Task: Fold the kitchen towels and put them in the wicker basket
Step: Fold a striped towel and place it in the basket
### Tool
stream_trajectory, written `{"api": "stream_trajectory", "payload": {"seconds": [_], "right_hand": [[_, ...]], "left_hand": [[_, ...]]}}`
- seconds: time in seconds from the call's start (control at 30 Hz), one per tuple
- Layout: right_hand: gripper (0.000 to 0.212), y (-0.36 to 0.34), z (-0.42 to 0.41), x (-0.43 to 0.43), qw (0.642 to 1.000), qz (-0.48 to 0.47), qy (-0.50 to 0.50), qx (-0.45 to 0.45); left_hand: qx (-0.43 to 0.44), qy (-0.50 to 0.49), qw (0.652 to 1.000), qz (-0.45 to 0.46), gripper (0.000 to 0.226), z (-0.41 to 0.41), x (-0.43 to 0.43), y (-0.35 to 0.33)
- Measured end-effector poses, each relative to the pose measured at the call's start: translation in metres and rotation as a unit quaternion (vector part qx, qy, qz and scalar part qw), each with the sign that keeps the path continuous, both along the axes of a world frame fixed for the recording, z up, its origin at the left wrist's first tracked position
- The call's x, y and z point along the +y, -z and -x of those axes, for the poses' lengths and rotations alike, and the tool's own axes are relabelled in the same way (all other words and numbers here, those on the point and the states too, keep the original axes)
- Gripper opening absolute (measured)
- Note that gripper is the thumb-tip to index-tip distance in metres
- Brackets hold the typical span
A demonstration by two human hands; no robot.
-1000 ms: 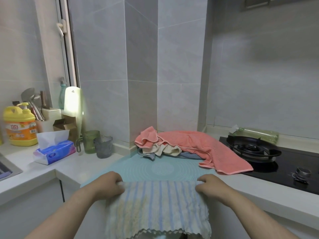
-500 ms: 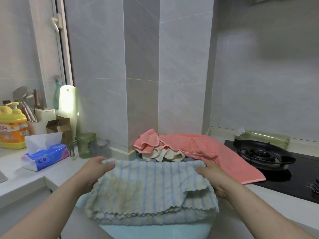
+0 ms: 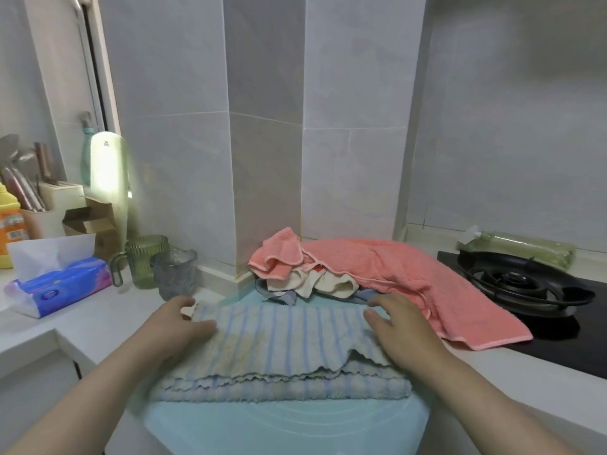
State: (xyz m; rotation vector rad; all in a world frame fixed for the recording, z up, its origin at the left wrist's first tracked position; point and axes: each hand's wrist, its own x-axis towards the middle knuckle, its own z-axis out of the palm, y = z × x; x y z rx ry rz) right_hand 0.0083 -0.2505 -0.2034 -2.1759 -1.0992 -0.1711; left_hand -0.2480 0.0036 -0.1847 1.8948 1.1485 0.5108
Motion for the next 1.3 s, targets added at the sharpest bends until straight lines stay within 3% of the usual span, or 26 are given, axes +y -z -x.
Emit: {"api": "stream_trajectory", "payload": {"seconds": [0.1, 0.2, 0.3, 0.43, 0.53, 0.6, 0.67, 0.7, 0.77, 0.87, 0.93, 1.0, 1.13, 1.3], "right_hand": [[0.043, 0.004, 0.038, -0.019, 0.983, 0.096, -0.136, -0.076], [0.051, 0.021, 0.052, -0.032, 0.984, 0.130, -0.112, -0.049], [0.064, 0.029, 0.058, -0.042, 0.995, 0.066, 0.051, 0.046], [0.062, 0.015, 0.068, -0.048, 0.959, 0.044, 0.150, 0.236], [0.026, 0.012, 0.073, -0.047, 0.902, -0.084, 0.116, 0.408], [0.018, 0.014, 0.070, -0.048, 0.850, -0.159, 0.112, 0.489], [0.020, 0.016, 0.065, -0.054, 0.821, -0.181, 0.125, 0.526], [0.018, 0.015, 0.063, -0.056, 0.825, -0.171, 0.134, 0.521], [0.020, 0.016, 0.063, -0.061, 0.886, -0.100, 0.129, 0.433], [0.041, 0.018, 0.064, -0.069, 0.982, 0.047, 0.084, 0.165], [0.042, 0.019, 0.063, -0.071, 0.997, 0.068, 0.023, -0.008], [0.035, 0.021, 0.061, -0.069, 0.987, 0.108, -0.027, -0.112], [0.026, 0.028, 0.056, -0.064, 0.980, 0.141, -0.043, -0.135], [0.011, 0.023, 0.056, -0.062, 0.999, 0.046, 0.004, -0.017]], "left_hand": [[0.047, -0.010, 0.999, 0.025, 0.074, 0.026, -0.014, 0.001], [0.041, -0.014, 0.998, 0.055, 0.084, 0.052, -0.029, 0.006], [0.031, -0.027, 0.997, 0.066, 0.068, 0.061, -0.045, 0.011], [0.002, -0.056, 0.996, 0.064, 0.038, 0.056, -0.051, 0.018], [-0.075, -0.076, 0.986, 0.126, 0.014, 0.052, -0.054, 0.015], [-0.113, -0.105, 0.974, 0.164, 0.003, 0.051, -0.058, 0.010], [-0.108, -0.129, 0.972, 0.163, 0.004, 0.056, -0.057, 0.011], [-0.092, -0.129, 0.977, 0.142, 0.006, 0.059, -0.055, 0.014], [-0.027, -0.089, 0.994, 0.058, 0.008, 0.065, -0.054, 0.021], [0.122, 0.005, 0.981, -0.153, 0.027, 0.070, -0.057, 0.027], [0.150, 0.065, 0.949, -0.268, 0.041, 0.072, -0.056, 0.023], [0.165, 0.118, 0.927, -0.316, 0.033, 0.071, -0.055, 0.017], [0.158, 0.117, 0.911, -0.363, 0.023, 0.070, -0.051, 0.019], [0.091, 0.044, 0.924, -0.369, 0.024, 0.069, -0.060, 0.030]]}}
